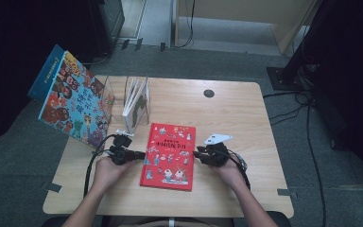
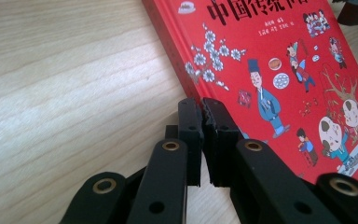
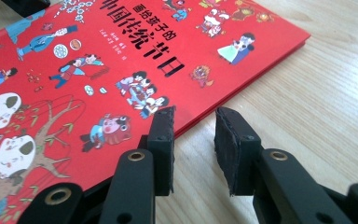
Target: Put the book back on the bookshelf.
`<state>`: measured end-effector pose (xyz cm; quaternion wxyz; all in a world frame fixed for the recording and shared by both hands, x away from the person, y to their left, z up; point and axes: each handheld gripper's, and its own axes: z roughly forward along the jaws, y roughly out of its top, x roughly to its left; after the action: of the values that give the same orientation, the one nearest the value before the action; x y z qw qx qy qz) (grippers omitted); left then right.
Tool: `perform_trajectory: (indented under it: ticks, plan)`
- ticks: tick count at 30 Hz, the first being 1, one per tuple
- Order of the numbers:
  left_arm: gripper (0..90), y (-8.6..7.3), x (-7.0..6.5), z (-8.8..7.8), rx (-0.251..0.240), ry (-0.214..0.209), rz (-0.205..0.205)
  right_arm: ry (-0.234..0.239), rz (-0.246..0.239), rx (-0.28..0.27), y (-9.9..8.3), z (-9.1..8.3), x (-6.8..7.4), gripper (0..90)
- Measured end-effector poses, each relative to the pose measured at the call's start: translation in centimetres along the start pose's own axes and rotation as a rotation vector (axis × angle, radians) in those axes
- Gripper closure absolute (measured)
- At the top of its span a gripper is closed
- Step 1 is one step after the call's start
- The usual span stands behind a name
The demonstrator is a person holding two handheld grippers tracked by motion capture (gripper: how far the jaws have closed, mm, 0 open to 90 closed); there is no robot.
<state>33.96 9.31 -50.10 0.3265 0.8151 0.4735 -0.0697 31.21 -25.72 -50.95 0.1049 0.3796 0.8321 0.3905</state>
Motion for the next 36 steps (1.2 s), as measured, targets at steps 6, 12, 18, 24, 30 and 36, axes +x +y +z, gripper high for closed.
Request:
perform_trajectory:
  ticks: [6,12,18,24,30,36]
  plan:
    - [86.2,0.3,-0.6,0.6,-0.001,-0.02,0.006,-0.02,0.011,-0.003,-0.4,-0.6,-0.3,66.4]
    - [85.3,0.6,-1.6,1.4,0.007,-0.026,0.045,-0.039,0.034,-0.032,-0.8,-1.5,-0.7,66.3]
    - [83.6,1.0,-2.4,2.0,0.01,-0.032,0.072,-0.045,0.04,-0.026,-1.2,-1.7,-0.6,66.0]
    - [83.6,1.3,-2.6,2.4,0.001,-0.033,0.074,-0.047,0.043,-0.026,-1.4,-1.7,-0.6,65.8]
    - [75.3,1.4,-2.8,2.4,-0.014,-0.035,0.082,-0.054,0.048,-0.029,-1.6,-1.9,-0.7,64.8]
    - [63.4,1.3,-3.0,2.3,-0.017,-0.022,0.107,-0.059,0.052,-0.026,-1.6,-1.9,-0.7,63.0]
